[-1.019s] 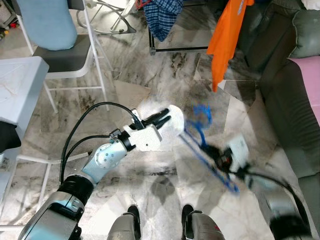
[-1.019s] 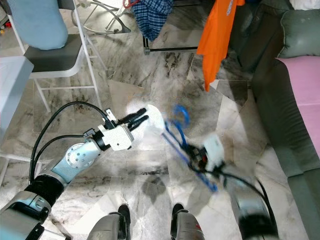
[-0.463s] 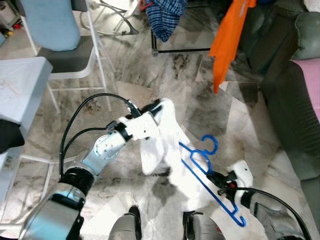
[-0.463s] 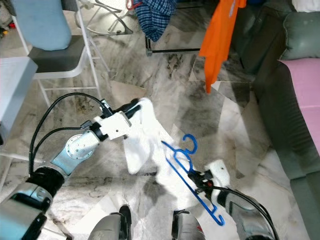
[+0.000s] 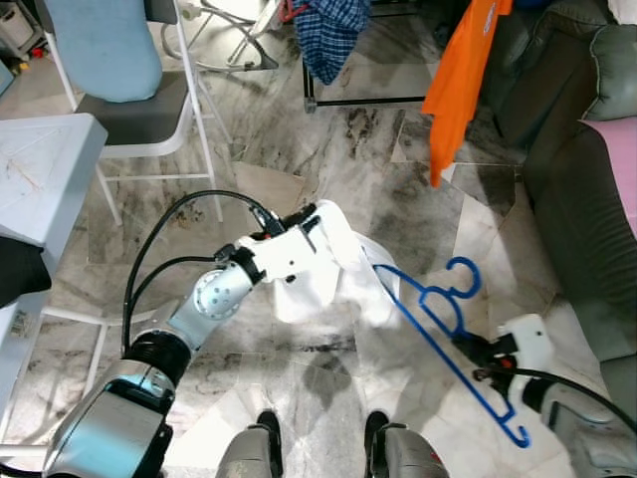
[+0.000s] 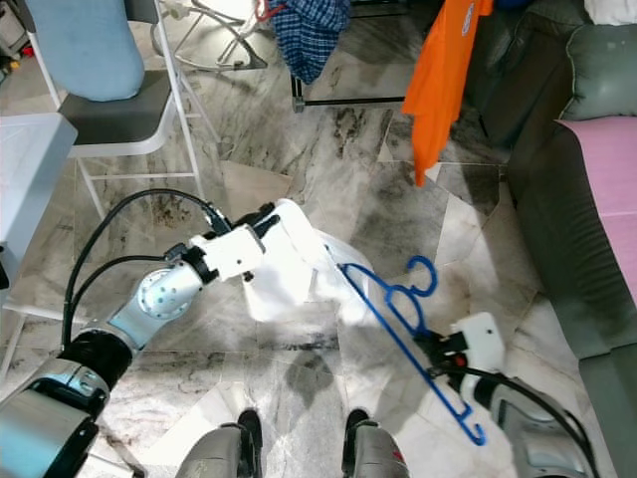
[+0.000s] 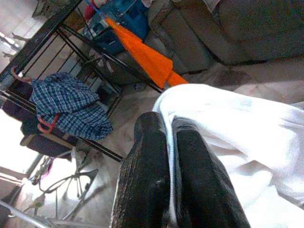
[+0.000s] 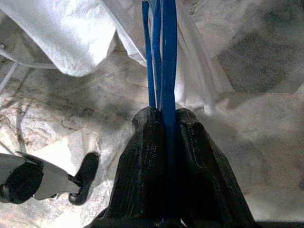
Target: Hang hanger
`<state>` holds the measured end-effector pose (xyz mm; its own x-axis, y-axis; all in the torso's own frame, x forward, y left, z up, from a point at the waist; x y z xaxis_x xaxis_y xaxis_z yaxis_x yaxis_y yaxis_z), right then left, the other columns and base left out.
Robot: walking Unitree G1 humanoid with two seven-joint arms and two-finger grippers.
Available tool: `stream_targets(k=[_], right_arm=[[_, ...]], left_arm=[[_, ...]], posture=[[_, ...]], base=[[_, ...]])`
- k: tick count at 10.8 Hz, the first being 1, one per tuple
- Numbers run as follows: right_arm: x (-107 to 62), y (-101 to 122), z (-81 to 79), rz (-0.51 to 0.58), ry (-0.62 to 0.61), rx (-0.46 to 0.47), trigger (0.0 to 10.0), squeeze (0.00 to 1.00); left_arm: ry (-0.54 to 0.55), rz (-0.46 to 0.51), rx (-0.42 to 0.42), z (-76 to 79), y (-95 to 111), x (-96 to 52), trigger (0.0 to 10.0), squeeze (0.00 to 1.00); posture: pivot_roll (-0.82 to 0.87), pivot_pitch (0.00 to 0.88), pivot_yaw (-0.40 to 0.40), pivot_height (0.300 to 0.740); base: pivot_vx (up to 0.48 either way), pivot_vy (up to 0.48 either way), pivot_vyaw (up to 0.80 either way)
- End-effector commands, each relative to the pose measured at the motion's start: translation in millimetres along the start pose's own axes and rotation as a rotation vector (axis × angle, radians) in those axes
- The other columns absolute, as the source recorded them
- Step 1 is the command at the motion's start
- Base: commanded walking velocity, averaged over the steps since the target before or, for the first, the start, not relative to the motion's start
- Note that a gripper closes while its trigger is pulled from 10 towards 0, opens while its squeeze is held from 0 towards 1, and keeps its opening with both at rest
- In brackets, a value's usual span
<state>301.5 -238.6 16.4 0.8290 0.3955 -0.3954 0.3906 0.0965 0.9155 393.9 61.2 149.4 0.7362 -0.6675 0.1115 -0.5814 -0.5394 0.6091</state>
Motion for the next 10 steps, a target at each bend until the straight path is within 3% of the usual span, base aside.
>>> stream_targets(k=[1,3,5,7,9,10], right_arm=[[-8.0,0.8,11.3,0.001,-0.045,0.000,10.0,0.00],[-7.7,25.2,19.1,0.085,-0.090,-0.034,10.0,0.00],[-5.8,57.2,22.0,0.151,-0.102,-0.085,10.0,0.00],[-12.3,59.6,47.5,0.107,-0.218,-0.110,10.0,0.00],[-16.2,66.5,58.0,0.122,-0.280,-0.118,10.0,0.00],[-14.2,72.8,53.5,0.158,-0.263,-0.105,10.0,0.00]], left_arm=[[0.007,-0.005,-0.004,1.6,-2.1,-2.5,10.0,0.00],[-0.029,-0.014,-0.014,17.3,-3.2,-4.2,10.0,0.00],[-0.097,-0.053,-0.034,43.5,-8.8,-7.3,10.0,0.00],[-0.081,-0.063,-0.039,46.5,-8.7,-6.6,10.0,0.00],[-0.045,0.000,-0.063,42.9,3.9,-3.9,10.0,0.00],[-0.049,0.013,-0.071,44.1,6.4,-3.3,10.0,0.00]], posture=[[-0.11,0.264,0.086,0.740],[-0.12,0.267,0.083,0.740],[-0.12,0.267,0.079,0.740],[-0.12,0.267,0.072,0.740],[-0.13,0.266,0.070,0.740],[-0.13,0.265,0.071,0.740]], base=[[0.000,0.000,0.00],[0.000,0.000,0.00],[0.000,0.000,0.00],[0.000,0.000,0.00],[0.000,0.000,0.00],[0.000,0.000,0.00]])
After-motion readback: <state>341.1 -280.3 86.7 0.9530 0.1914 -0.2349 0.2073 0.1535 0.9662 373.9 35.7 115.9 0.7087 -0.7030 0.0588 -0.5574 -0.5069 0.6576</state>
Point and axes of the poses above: a point about 5 cm out from each wrist's last joint towards the gripper, its own x axis pointing out of the wrist towards the gripper, its own y axis along the axis of the wrist's last joint, z = x × y, the point moved 6 cm from there along x, pointing out of the wrist towards the gripper, and after that the axes turned 1 degree about x, right-handed, at the moved point
